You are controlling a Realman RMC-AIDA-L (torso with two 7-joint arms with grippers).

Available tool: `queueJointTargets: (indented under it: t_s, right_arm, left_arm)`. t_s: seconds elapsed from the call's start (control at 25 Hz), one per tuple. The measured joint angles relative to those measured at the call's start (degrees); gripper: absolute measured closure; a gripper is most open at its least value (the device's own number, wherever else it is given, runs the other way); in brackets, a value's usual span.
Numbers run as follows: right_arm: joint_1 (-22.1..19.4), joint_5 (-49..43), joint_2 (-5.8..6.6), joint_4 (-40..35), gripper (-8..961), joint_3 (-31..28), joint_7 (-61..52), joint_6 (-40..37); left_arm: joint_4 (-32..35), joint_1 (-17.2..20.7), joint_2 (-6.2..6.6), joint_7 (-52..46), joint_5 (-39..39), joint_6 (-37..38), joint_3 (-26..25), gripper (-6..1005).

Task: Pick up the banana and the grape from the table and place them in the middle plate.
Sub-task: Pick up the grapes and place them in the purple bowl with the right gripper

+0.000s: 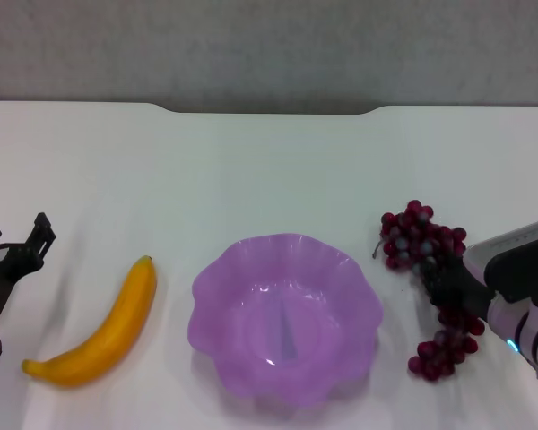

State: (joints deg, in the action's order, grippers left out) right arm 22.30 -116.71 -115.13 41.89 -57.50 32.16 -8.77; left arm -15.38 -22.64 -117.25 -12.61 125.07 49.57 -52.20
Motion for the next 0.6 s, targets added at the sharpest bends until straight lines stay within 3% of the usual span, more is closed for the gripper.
queueJointTargets:
  t_s: [0.6]
  right_arm:
    - [-1.48,-0.04,0.00,0.06,653,5.70,0.01,-9.76]
  left_arm:
    - [0.32,-0.13,0.00,0.05,0.00,-0.04,0.09,232]
